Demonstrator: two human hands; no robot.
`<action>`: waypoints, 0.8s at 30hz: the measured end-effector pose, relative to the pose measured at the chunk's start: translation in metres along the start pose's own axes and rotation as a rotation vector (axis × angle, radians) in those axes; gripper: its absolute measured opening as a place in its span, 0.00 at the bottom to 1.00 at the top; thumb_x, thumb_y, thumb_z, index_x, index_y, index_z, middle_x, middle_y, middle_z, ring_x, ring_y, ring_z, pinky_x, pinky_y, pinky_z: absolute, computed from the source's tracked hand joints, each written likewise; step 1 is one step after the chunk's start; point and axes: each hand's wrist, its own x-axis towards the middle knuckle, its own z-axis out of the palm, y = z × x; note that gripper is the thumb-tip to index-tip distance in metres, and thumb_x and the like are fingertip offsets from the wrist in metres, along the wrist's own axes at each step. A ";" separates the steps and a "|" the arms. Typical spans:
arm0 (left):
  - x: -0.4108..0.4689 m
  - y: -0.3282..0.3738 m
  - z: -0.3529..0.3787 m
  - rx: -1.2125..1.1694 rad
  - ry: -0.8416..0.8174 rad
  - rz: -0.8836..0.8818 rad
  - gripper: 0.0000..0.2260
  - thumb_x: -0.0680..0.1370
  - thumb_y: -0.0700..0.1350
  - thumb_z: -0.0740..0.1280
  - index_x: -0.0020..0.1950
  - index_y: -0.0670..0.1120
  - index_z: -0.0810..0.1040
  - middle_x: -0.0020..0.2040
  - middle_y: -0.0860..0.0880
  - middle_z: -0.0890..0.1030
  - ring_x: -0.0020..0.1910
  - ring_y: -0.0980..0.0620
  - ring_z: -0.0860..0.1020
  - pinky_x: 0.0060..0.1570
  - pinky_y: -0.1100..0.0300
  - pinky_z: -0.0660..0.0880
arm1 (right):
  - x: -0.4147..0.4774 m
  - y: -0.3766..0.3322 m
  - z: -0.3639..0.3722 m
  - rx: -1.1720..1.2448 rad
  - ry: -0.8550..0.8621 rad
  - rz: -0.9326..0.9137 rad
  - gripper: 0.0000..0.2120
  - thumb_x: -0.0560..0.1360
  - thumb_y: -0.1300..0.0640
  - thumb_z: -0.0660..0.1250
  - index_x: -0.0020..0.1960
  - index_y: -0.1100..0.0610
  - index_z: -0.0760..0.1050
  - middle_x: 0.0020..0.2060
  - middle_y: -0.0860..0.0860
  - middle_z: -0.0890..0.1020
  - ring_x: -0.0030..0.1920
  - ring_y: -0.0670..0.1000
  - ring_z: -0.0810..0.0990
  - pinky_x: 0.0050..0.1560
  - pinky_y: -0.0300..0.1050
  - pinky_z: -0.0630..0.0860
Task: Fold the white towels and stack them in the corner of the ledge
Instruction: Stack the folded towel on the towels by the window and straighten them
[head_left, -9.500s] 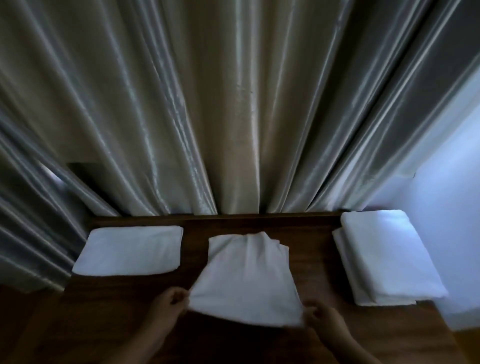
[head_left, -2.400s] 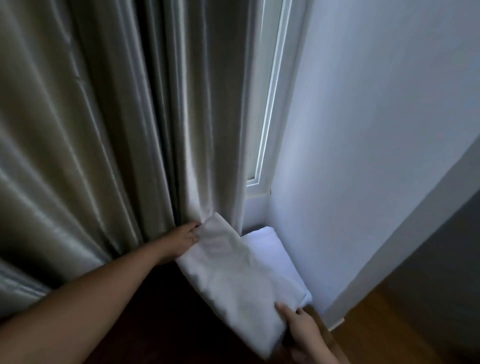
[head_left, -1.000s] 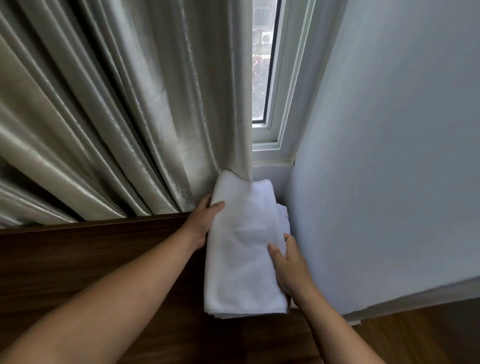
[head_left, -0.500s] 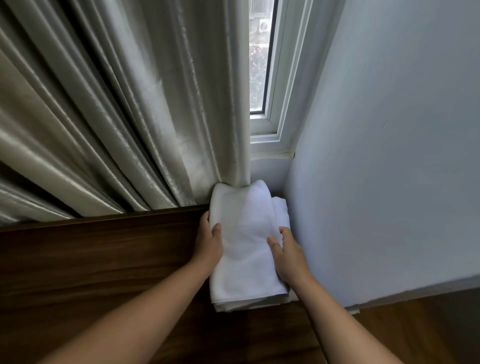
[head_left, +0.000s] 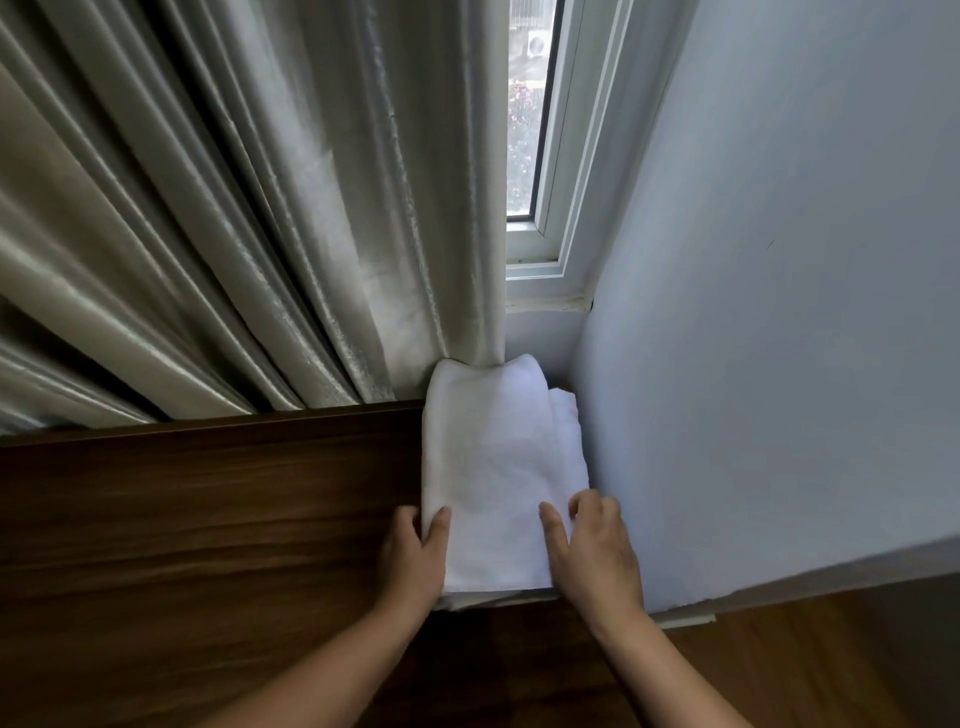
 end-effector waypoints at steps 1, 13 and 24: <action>-0.004 -0.003 -0.003 0.034 -0.009 0.025 0.16 0.78 0.55 0.64 0.56 0.44 0.73 0.49 0.47 0.79 0.42 0.51 0.78 0.34 0.60 0.72 | -0.001 0.002 0.001 -0.004 -0.004 0.004 0.19 0.78 0.35 0.53 0.48 0.51 0.67 0.43 0.48 0.73 0.39 0.49 0.74 0.38 0.45 0.74; -0.011 -0.005 -0.016 0.173 -0.159 0.037 0.14 0.77 0.54 0.67 0.49 0.43 0.75 0.43 0.45 0.80 0.30 0.47 0.80 0.18 0.62 0.71 | 0.004 0.006 0.004 0.062 -0.017 -0.001 0.19 0.81 0.41 0.57 0.40 0.54 0.67 0.30 0.48 0.74 0.30 0.50 0.73 0.28 0.46 0.65; 0.003 0.003 -0.024 0.364 -0.068 0.132 0.26 0.74 0.62 0.65 0.64 0.48 0.69 0.59 0.47 0.77 0.55 0.45 0.79 0.50 0.51 0.78 | 0.014 0.000 0.002 0.055 0.041 -0.043 0.17 0.79 0.40 0.57 0.60 0.51 0.68 0.55 0.50 0.77 0.54 0.53 0.78 0.51 0.51 0.78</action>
